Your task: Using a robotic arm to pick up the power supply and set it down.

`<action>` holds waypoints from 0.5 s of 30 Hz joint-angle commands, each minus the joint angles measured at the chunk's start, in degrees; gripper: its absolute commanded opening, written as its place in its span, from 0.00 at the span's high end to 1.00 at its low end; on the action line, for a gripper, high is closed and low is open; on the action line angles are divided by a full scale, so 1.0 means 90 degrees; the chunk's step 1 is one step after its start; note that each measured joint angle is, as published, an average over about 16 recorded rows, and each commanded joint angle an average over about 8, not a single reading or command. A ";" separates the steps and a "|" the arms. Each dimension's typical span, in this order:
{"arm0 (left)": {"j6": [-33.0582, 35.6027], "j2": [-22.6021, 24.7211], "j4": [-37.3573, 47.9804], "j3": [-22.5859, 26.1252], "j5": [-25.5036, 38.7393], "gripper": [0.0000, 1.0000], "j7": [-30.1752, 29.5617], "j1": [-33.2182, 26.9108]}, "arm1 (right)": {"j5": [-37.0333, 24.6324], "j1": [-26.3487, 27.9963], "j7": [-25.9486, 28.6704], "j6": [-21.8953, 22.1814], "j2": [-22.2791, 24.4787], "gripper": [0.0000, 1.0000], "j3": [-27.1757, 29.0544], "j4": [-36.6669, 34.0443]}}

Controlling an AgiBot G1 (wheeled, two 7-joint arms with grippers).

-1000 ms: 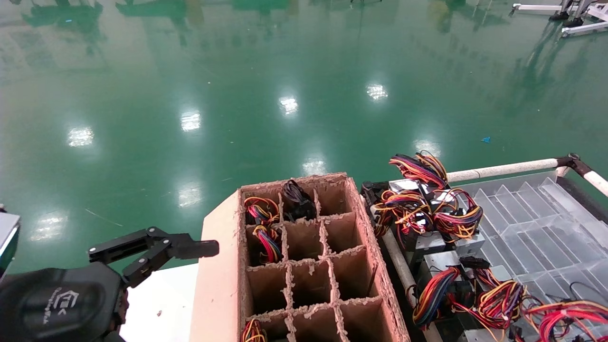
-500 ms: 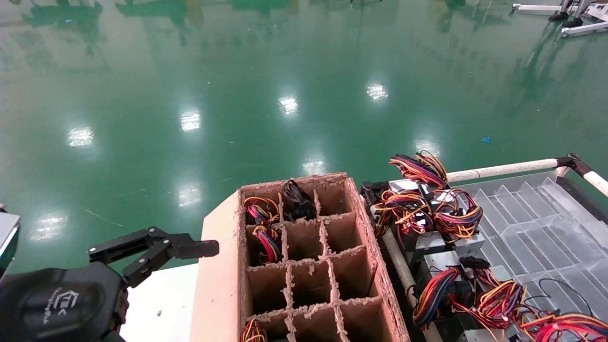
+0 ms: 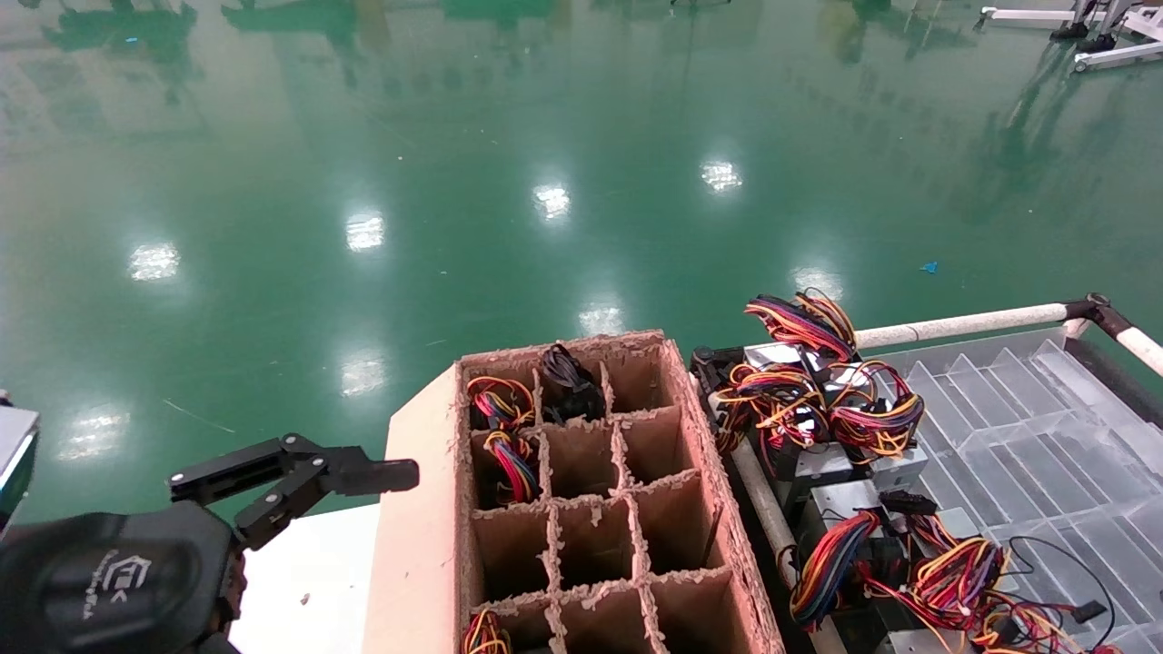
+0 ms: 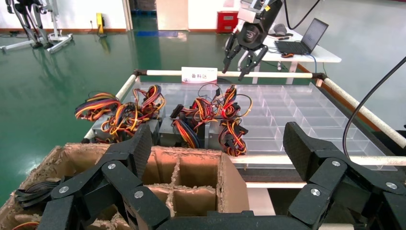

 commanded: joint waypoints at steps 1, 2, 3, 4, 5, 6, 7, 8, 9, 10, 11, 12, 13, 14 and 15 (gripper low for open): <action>0.0000 0.0000 0.0000 0.0000 0.0000 0.00 0.0000 0.0000 | -0.0007 0.0014 -0.0005 -0.0002 0.0009 0.00 -0.0012 -0.0007; 0.0000 0.0000 0.0000 0.0000 0.0000 0.00 0.0000 0.0000 | -0.0001 -0.0007 0.0000 0.0000 0.0002 0.00 0.0010 0.0000; 0.0000 0.0000 0.0000 0.0000 0.0000 0.00 0.0000 0.0000 | 0.0010 -0.0040 0.0008 0.0003 -0.0012 0.00 0.0047 0.0012; 0.0000 0.0000 0.0000 0.0000 0.0000 0.00 0.0000 0.0000 | 0.0027 -0.0091 0.0020 0.0008 -0.0032 0.00 0.0101 0.0031; 0.0000 0.0000 0.0001 0.0000 0.0000 0.00 0.0000 0.0000 | 0.0048 -0.0155 0.0036 0.0014 -0.0058 0.00 0.0170 0.0054; 0.0000 0.0000 0.0001 0.0001 0.0000 0.00 0.0000 0.0000 | 0.0075 -0.0232 0.0056 0.0022 -0.0090 0.00 0.0253 0.0082; 0.0001 0.0000 0.0002 0.0001 0.0000 0.00 0.0001 -0.0001 | 0.0106 -0.0324 0.0079 0.0031 -0.0128 0.00 0.0351 0.0117; 0.0001 0.0000 0.0002 0.0001 0.0000 0.00 0.0001 -0.0001 | 0.0141 -0.0425 0.0105 0.0040 -0.0170 0.00 0.0459 0.0154; 0.0001 0.0000 0.0002 0.0001 0.0000 0.00 0.0001 -0.0001 | 0.0179 -0.0534 0.0133 0.0050 -0.0214 0.00 0.0576 0.0195; 0.0001 0.0000 0.0003 0.0001 0.0000 0.00 0.0001 -0.0001 | 0.0219 -0.0653 0.0163 0.0061 -0.0263 0.00 0.0702 0.0239; 0.0001 0.0000 0.0003 0.0002 -0.0001 0.00 0.0001 -0.0002 | 0.0260 -0.0771 0.0193 0.0072 -0.0312 0.00 0.0828 0.0282; 0.0001 0.0000 0.0003 0.0002 -0.0001 0.00 0.0001 -0.0002 | 0.0300 -0.0890 0.0223 0.0083 -0.0360 0.00 0.0955 0.0326; 0.0001 0.0000 0.0003 0.0002 -0.0001 0.00 0.0002 -0.0002 | 0.0341 -0.1008 0.0253 0.0094 -0.0409 0.00 0.1081 0.0370; 0.0001 0.0000 0.0004 0.0002 -0.0001 0.00 0.0002 -0.0002 | 0.0381 -0.1126 0.0284 0.0105 -0.0458 0.00 0.1207 0.0414; 0.0001 0.0000 0.0004 0.0003 -0.0001 0.00 0.0002 -0.0002 | 0.0422 -0.1244 0.0314 0.0116 -0.0506 0.00 0.1333 0.0458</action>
